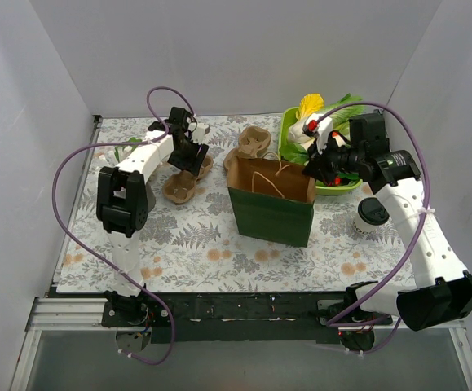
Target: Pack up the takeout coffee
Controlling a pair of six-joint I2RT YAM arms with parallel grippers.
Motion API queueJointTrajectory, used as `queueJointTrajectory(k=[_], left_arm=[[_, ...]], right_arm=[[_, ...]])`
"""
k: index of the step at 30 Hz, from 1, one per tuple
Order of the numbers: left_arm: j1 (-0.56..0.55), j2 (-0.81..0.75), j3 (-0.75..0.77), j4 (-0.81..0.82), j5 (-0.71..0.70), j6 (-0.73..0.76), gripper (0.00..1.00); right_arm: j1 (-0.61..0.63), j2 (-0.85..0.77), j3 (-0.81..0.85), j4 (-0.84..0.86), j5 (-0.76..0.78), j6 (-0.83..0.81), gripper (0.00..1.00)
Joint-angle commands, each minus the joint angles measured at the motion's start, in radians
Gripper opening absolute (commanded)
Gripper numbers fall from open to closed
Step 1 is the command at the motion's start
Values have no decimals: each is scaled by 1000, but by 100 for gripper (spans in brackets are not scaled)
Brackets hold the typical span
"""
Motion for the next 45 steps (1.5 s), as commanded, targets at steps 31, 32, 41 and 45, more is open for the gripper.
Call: queueJointTrajectory(k=[31, 32, 41, 45], left_arm=[[-3, 33, 38, -31, -64, -4, 51], [-3, 33, 35, -31, -64, -5, 50], [-3, 38, 24, -33, -61, -8, 51], [-3, 44, 19, -34, -48, -7, 51]], right_arm=[[-6, -30, -57, 66, 20, 33, 1], [-6, -30, -57, 69, 20, 33, 1], [-6, -27, -58, 75, 17, 35, 1], [-4, -25, -57, 75, 15, 35, 1]])
